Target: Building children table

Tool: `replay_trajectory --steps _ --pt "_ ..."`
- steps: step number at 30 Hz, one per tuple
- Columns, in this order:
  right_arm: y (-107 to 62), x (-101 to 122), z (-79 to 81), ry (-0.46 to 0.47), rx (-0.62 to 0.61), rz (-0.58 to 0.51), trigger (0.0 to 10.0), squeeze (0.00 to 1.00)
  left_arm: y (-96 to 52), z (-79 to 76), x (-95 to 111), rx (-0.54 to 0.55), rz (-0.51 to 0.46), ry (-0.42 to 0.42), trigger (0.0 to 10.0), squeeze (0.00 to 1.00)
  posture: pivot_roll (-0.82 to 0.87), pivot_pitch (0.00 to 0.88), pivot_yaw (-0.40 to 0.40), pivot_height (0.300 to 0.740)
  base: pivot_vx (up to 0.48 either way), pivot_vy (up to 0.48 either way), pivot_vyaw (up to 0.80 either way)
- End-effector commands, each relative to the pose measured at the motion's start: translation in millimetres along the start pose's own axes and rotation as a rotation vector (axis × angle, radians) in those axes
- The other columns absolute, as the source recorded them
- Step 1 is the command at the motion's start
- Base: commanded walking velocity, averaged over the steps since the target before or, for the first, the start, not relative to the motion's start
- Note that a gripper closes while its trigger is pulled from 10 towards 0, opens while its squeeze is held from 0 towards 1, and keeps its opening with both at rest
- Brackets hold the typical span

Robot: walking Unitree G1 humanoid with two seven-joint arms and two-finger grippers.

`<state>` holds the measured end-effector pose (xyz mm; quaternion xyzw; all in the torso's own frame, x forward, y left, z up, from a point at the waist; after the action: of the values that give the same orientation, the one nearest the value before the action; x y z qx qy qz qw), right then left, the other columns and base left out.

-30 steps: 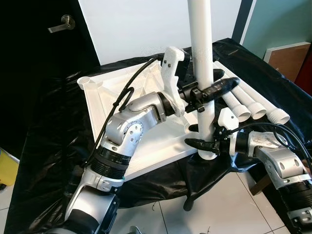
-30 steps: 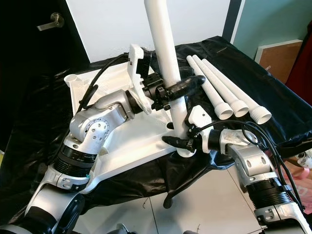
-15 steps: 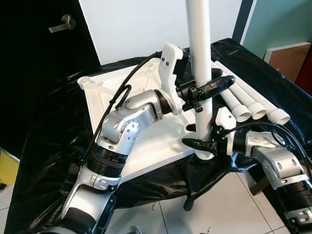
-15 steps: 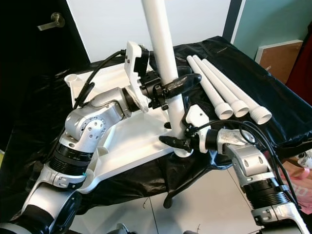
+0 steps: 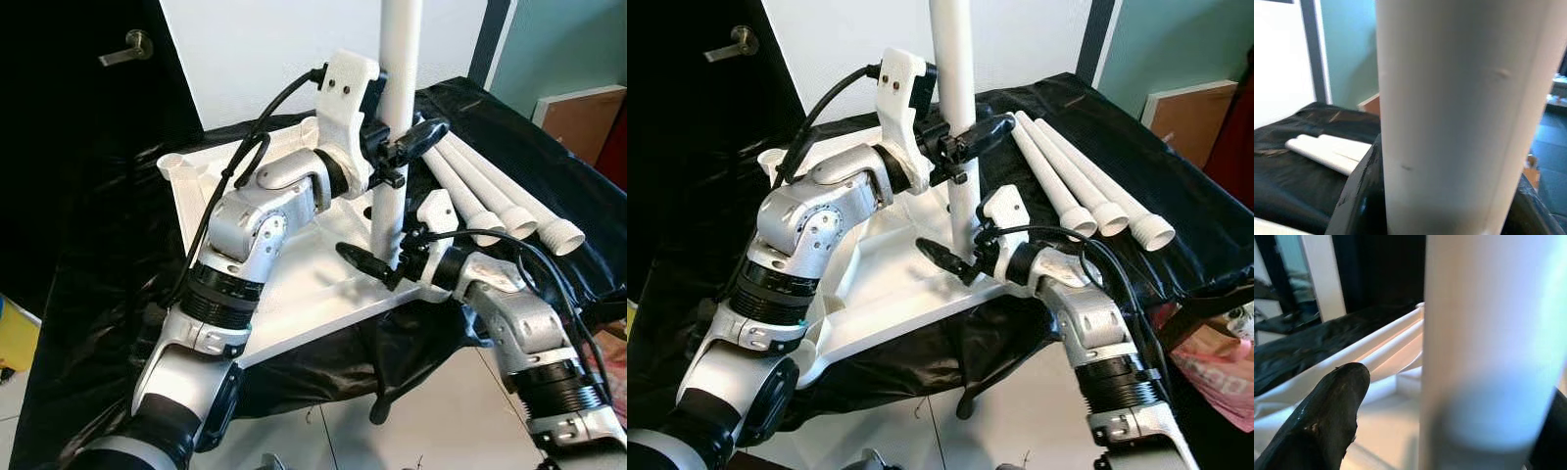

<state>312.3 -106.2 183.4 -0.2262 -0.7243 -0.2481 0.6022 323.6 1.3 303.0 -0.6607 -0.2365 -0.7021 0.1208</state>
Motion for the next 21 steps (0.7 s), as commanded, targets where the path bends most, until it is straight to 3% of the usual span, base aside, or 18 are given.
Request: replay_trajectory --steps 1,2,5,11,14,21 --pt "2.0 0.0 0.1 -0.008 -0.065 -0.013 10.0 0.0 1.1 10.9 8.0 0.142 -0.016 0.034 10.0 0.0 -0.11 0.0 0.051 0.74 0.0 0.0 0.0" --pt "2.0 0.0 0.1 -0.008 -0.065 -0.013 10.0 0.0 1.1 10.9 8.0 0.142 -0.016 0.034 10.0 0.0 -0.11 0.0 0.051 0.74 0.0 0.0 0.0" --pt "11.5 -5.3 0.0 -0.023 -0.223 -0.013 10.0 0.0 5.8 12.1 12.7 0.183 -0.036 0.035 10.0 0.0 -0.12 0.0 0.056 0.74 0.0 0.0 0.0" --pt "20.3 -11.8 3.3 -0.034 -0.339 0.006 10.0 0.0 11.5 8.6 18.5 0.201 -0.062 0.024 10.0 0.0 -0.12 0.0 0.069 0.74 0.0 0.0 0.0" --pt "26.9 -16.2 1.0 -0.018 -0.483 0.028 10.0 0.0 17.2 1.7 25.1 0.185 -0.083 0.015 10.0 0.0 -0.11 0.0 0.079 0.74 0.0 0.0 0.0" --pt "35.2 -13.3 -5.0 -0.06 -0.585 0.036 10.0 0.0 22.5 -2.5 25.9 0.168 -0.081 0.038 10.0 0.0 -0.12 0.0 0.092 0.74 0.0 0.0 0.0"
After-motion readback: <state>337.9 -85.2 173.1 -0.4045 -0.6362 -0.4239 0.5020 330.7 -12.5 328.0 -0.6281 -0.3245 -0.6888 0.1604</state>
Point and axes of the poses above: a point about 5 cm out from each wrist's last joint towards the gripper, its own y axis pointing out of the wrist towards the gripper, its own x axis along the axis of the wrist's last joint, z = x × y, the point moved 1 cm from there along y, pointing out of the wrist towards the gripper, and after that the axes turned 1 degree about -y, right-handed, at the moved point
